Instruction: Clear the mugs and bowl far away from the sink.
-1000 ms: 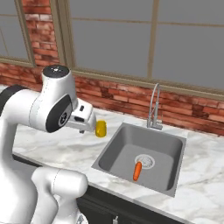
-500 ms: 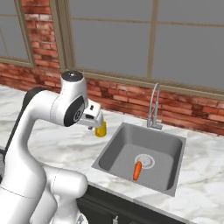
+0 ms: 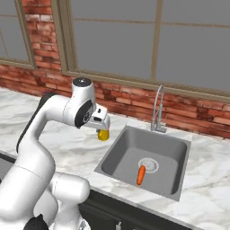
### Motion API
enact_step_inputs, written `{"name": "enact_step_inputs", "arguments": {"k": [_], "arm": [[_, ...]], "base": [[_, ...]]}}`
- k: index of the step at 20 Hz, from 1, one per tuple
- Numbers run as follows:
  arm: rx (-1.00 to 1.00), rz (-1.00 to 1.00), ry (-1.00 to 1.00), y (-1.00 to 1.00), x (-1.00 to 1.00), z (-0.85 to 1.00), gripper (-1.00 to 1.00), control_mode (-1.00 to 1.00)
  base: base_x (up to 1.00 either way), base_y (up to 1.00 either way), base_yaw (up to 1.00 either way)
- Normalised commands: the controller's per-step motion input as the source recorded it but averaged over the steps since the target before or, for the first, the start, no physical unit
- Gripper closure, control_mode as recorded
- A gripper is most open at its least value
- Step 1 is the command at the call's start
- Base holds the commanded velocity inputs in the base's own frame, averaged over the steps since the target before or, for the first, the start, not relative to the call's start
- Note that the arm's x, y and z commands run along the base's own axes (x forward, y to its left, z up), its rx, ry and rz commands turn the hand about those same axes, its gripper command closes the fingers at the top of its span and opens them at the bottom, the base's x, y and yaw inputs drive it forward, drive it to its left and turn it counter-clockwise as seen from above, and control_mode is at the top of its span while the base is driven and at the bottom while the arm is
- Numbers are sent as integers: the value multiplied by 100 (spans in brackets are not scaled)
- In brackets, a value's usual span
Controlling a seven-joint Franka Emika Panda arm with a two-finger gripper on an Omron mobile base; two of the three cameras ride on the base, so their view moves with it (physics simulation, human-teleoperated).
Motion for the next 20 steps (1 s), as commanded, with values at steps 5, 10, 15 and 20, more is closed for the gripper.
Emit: {"name": "enact_step_inputs", "arguments": {"k": [5, 10, 15, 20], "arm": [[-4, 0, 9, 2, 44, -34, -100, -100], [-5, 0, 7, 4, 26, -26, -100, -100], [0, 2, 4, 1, 1, -19, -100, -100], [0, 5, 3, 2, 0, -34, -100, -100]], "base": [[0, 0, 0], [0, 0, 0], [0, 0, 0], [0, 0, 0]]}}
